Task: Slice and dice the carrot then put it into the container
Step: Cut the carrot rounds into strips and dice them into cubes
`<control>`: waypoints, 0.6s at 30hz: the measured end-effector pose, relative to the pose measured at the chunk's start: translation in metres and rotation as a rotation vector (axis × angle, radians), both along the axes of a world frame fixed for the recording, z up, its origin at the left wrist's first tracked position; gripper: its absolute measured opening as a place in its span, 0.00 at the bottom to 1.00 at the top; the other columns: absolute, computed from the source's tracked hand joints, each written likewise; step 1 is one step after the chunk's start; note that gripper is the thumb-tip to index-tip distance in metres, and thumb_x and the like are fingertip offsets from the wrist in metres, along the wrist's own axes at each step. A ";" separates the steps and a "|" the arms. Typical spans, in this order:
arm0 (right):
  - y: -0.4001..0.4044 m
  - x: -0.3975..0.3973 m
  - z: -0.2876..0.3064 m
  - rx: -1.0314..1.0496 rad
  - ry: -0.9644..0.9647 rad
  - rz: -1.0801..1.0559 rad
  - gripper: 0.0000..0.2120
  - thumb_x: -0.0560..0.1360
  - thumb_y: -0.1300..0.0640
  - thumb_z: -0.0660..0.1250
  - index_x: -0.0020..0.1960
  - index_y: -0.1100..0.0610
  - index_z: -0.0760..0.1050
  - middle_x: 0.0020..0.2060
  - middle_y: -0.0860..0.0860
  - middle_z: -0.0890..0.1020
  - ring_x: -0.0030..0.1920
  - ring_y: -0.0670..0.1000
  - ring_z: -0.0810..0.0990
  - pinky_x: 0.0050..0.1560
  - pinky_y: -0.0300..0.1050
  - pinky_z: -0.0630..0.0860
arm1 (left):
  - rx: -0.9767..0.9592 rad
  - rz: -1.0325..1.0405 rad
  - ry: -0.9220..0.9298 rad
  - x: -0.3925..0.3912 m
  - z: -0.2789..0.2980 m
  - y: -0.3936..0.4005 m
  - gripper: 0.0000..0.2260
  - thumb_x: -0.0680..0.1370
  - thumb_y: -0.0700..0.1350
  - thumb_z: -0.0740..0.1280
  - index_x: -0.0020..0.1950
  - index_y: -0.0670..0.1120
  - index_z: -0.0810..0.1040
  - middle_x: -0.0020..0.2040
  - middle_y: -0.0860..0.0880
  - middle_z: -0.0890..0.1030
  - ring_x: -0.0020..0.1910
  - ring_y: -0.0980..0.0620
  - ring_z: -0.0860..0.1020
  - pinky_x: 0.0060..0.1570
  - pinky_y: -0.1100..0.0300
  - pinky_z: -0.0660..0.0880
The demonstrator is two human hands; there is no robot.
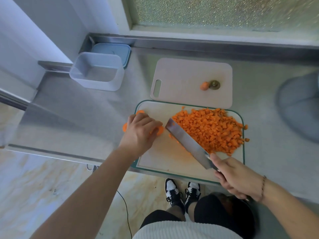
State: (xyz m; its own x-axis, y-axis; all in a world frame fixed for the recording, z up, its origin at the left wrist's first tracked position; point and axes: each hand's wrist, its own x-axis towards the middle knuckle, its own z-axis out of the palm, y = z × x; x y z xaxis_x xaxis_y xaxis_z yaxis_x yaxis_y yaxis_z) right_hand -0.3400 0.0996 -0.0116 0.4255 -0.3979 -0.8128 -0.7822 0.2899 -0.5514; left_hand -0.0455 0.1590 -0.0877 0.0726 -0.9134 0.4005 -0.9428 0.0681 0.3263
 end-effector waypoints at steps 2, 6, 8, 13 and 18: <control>0.004 -0.002 0.004 0.029 -0.021 -0.042 0.30 0.70 0.27 0.51 0.31 0.55 0.59 0.24 0.53 0.58 0.22 0.49 0.53 0.24 0.37 0.54 | -0.050 0.078 0.202 -0.016 0.008 0.009 0.06 0.74 0.35 0.71 0.48 0.42 0.85 0.42 0.49 0.84 0.42 0.49 0.78 0.51 0.62 0.70; 0.017 -0.001 0.006 -0.124 -0.036 0.025 0.32 0.71 0.28 0.47 0.31 0.57 0.62 0.21 0.49 0.61 0.19 0.46 0.58 0.22 0.37 0.58 | 0.075 0.273 0.552 -0.058 0.012 0.038 0.08 0.72 0.37 0.72 0.50 0.44 0.86 0.42 0.52 0.84 0.41 0.63 0.77 0.45 0.71 0.73; 0.025 0.000 0.001 -0.279 -0.044 0.114 0.35 0.71 0.24 0.44 0.29 0.55 0.62 0.21 0.47 0.62 0.21 0.45 0.62 0.28 0.40 0.62 | 0.119 0.241 0.499 -0.071 -0.003 0.052 0.08 0.71 0.37 0.72 0.50 0.43 0.85 0.44 0.50 0.84 0.43 0.58 0.77 0.46 0.60 0.75; 0.037 -0.003 -0.006 -0.365 -0.014 0.203 0.33 0.72 0.26 0.44 0.29 0.54 0.63 0.22 0.50 0.66 0.25 0.45 0.66 0.31 0.40 0.63 | 0.015 0.157 0.267 -0.080 -0.024 0.067 0.05 0.78 0.40 0.69 0.48 0.41 0.84 0.52 0.45 0.81 0.51 0.43 0.77 0.53 0.51 0.73; 0.040 -0.014 -0.010 -0.376 -0.013 0.223 0.34 0.72 0.28 0.45 0.30 0.57 0.66 0.26 0.53 0.72 0.29 0.46 0.71 0.34 0.39 0.68 | 0.028 -0.010 0.249 -0.082 -0.030 0.070 0.04 0.77 0.38 0.73 0.51 0.40 0.84 0.54 0.46 0.82 0.53 0.41 0.79 0.52 0.48 0.77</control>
